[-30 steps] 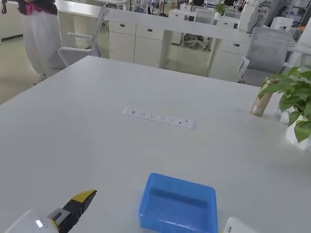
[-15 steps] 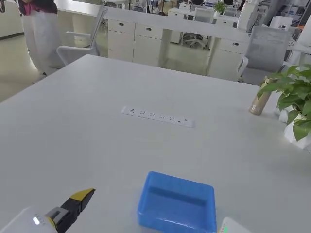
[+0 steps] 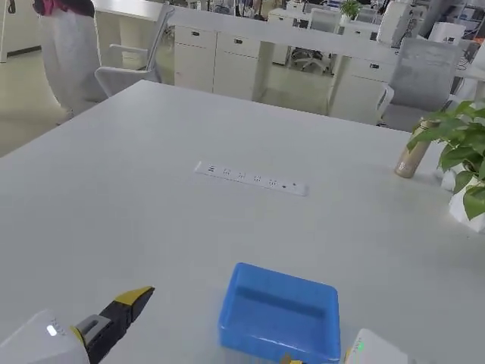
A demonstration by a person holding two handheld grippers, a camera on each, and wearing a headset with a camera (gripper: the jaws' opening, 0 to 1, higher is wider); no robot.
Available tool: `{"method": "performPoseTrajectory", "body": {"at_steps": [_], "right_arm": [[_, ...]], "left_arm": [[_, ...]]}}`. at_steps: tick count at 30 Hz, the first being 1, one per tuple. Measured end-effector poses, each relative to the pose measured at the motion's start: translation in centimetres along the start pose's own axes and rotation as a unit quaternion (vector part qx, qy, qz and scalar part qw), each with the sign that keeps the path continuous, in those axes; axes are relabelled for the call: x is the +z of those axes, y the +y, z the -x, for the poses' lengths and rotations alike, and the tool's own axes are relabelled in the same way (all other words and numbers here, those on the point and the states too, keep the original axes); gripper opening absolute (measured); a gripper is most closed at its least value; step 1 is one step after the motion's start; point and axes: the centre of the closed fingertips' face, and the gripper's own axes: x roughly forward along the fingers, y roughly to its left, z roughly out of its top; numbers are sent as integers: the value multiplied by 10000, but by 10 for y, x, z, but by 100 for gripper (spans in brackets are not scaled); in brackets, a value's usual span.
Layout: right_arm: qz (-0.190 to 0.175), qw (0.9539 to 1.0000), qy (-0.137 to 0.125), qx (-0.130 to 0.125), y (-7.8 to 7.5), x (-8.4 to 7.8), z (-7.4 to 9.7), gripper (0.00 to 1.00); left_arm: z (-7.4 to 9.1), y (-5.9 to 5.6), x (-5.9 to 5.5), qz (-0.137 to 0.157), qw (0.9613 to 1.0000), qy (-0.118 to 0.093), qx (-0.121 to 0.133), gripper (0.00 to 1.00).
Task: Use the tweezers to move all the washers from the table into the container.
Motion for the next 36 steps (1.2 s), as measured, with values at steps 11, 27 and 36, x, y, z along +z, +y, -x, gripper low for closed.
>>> {"method": "performPoseTrajectory", "body": {"at_steps": [11, 27, 36], "right_arm": [[-141, 9995, -231, -145, -5, 21, 18, 2], [-238, 9969, -484, -578, -44, 52, 41, 2], [-232, 9959, -397, -786, -72, 55, 41, 2]], "left_arm": [[-1, -7, -2, -307, 9994, 96, -94, 85], [-1, -2, -8, -489, 9984, 266, 41, 85], [-2, 1, -15, -534, 9976, 433, 82, 88]]}}
